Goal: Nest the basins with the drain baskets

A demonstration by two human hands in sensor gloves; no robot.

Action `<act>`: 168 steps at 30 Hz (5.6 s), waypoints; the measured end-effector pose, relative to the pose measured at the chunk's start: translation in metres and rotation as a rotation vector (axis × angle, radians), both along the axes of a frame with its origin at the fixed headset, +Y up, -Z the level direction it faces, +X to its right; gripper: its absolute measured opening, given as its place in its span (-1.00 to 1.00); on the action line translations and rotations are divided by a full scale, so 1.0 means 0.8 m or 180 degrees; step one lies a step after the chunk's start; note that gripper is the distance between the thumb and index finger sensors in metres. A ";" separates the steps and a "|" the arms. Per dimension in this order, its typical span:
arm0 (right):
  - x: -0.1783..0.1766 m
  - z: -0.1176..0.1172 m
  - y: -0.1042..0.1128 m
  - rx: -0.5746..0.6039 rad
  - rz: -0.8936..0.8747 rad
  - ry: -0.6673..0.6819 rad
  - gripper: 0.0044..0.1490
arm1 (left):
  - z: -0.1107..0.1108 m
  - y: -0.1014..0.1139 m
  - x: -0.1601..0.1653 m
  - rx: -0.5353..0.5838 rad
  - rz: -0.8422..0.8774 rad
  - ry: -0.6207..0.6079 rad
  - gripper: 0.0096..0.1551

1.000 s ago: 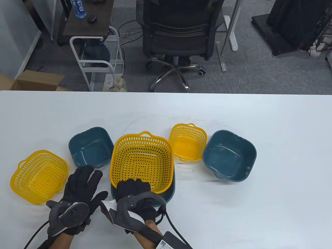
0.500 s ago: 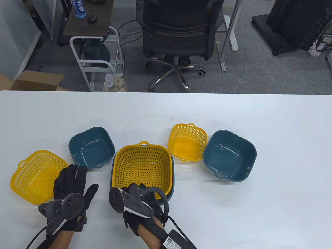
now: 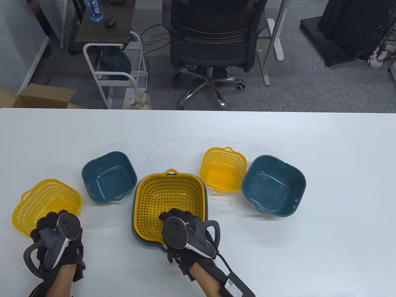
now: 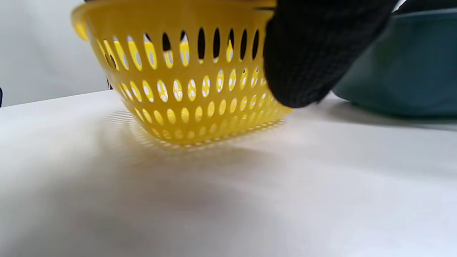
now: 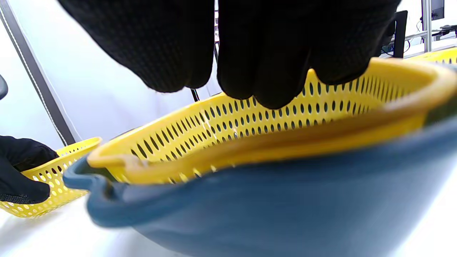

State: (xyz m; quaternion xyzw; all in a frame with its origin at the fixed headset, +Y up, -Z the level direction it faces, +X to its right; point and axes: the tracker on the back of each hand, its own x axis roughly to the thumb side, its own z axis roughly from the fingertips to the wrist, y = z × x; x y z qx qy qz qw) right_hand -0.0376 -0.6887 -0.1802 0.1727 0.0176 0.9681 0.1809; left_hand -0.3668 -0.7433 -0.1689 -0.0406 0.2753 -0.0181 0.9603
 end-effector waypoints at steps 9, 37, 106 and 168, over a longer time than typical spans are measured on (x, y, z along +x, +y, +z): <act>0.021 0.011 0.005 0.0529 -0.0188 0.0113 -0.41 | -0.001 -0.006 0.000 0.0156 -0.0380 0.0020 -0.43; 0.094 -0.071 0.061 -0.0761 -0.1395 -0.1196 0.02 | 0.039 0.122 0.295 0.0994 -0.0844 -0.2943 -0.40; 0.270 -0.077 -0.041 -0.0080 0.1290 -0.0563 0.13 | 0.026 0.038 0.112 0.0989 -0.0020 -0.2089 -0.10; -0.048 0.023 -0.008 0.0385 0.1294 0.1042 -0.27 | 0.014 0.023 0.091 0.0827 0.0056 -0.1953 -0.12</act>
